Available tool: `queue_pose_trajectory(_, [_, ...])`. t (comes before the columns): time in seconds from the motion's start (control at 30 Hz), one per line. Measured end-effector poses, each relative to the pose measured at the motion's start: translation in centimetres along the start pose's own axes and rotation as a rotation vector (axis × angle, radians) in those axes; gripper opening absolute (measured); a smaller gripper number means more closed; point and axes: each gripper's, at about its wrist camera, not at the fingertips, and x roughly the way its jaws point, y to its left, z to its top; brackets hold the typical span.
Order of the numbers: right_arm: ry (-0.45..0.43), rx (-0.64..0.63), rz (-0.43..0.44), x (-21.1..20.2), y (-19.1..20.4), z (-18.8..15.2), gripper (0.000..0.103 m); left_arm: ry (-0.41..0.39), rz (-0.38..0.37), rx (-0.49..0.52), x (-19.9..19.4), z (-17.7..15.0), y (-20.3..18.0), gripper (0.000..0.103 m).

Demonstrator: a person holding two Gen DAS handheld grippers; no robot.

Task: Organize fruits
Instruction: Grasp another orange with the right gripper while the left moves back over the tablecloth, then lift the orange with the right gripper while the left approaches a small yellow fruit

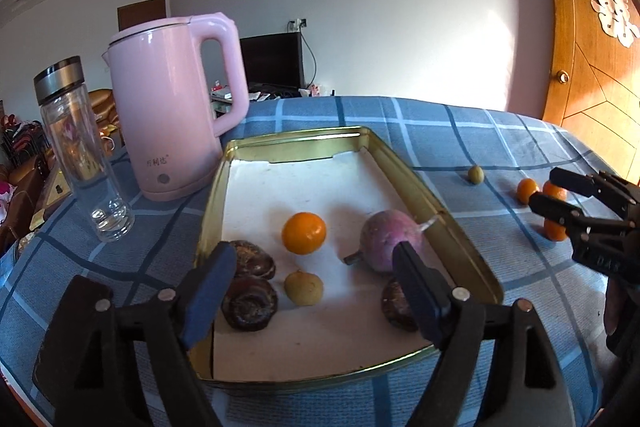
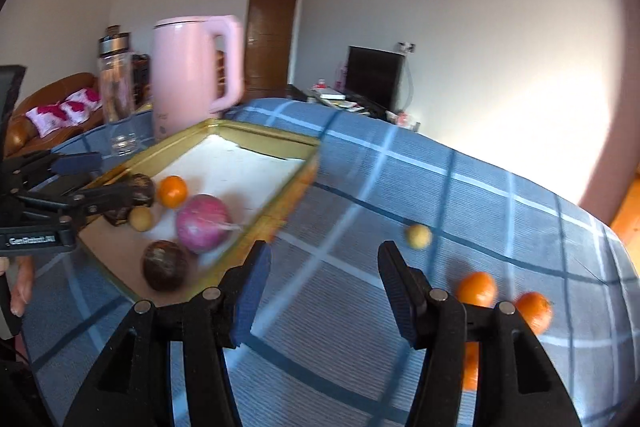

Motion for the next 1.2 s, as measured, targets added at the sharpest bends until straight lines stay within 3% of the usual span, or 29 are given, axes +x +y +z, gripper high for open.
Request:
queue_pose_trajectory(0.17, [0.097,0.115,-0.086,-0.3,-5.9,-2.2,0.065,-0.022,-0.040,0.063,-0.7,0.5,-3.1,0.089])
queue_pose_trajectory(0.53, [0.277,0.229,0.051,3.0,-8.7,-4.9,0.065,-0.070,-0.080,0.201,-3.0,2.6,-8.0,0.094])
queue_pose_trajectory(0.57, [0.278,0.238,0.064,3.1,-8.8,-4.8,0.059,-0.076,-0.080,0.211,-3.2,2.9,-8.3,0.094])
queue_pose_trajectory(0.6, [0.278,0.242,0.071,3.2,-8.8,-4.8,0.045,-0.082,-0.083,0.219,-3.3,3.2,-8.6,0.095])
queue_pose_trajectory(0.9, [0.187,0.232,0.033,0.5,-9.4,-2.4,0.045,-0.034,-0.142,0.254,-1.4,5.6,-12.5,0.096])
queue_pose_trajectory(1.07, [0.100,0.244,-0.076,-0.1,-10.6,-0.8,0.045,0.055,-0.173,0.204,1.9,6.5,-14.6,0.096])
queue_pose_trajectory(1.2, [0.095,0.278,-0.077,-0.3,-12.2,-0.8,0.045,0.117,-0.189,0.238,2.9,6.9,-15.5,0.096])
